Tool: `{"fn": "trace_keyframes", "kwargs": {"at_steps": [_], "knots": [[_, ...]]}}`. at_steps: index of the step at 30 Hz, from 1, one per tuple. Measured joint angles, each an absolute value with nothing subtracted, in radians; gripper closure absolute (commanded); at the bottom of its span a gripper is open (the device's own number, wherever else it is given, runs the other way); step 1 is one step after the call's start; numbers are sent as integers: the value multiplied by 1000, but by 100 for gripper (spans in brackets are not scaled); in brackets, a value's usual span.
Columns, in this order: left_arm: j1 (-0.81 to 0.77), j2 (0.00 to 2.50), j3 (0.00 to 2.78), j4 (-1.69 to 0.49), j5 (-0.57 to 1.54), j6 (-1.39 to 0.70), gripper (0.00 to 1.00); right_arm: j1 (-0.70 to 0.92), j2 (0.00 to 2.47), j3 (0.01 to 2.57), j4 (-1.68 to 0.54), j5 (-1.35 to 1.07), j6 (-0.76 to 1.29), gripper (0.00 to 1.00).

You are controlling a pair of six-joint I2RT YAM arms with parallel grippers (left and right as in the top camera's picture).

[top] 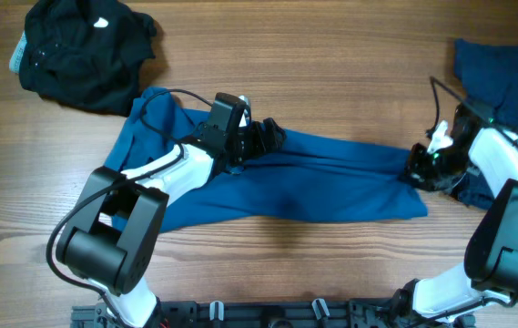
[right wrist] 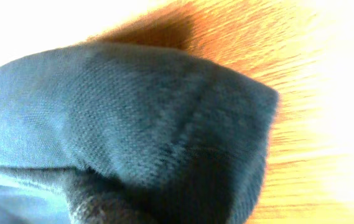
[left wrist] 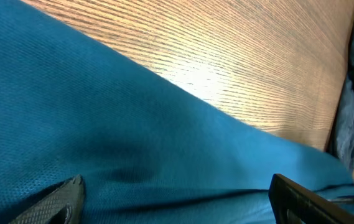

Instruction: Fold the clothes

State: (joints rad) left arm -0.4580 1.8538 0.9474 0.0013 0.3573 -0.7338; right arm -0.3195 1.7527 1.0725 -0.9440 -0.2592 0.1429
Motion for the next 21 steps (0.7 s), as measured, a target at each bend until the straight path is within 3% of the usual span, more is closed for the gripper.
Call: {"fn": "trace_keyframes", "kwargs": {"at_steps": [12,21], "knots": [[-430,1616,916,-188,371,-649,0,-294,1734,1222,-1082,-120,199,96],[-430,1380,915,-350,319,-603,0,-41,1734,1222,-1088,-62,287,96]]}}
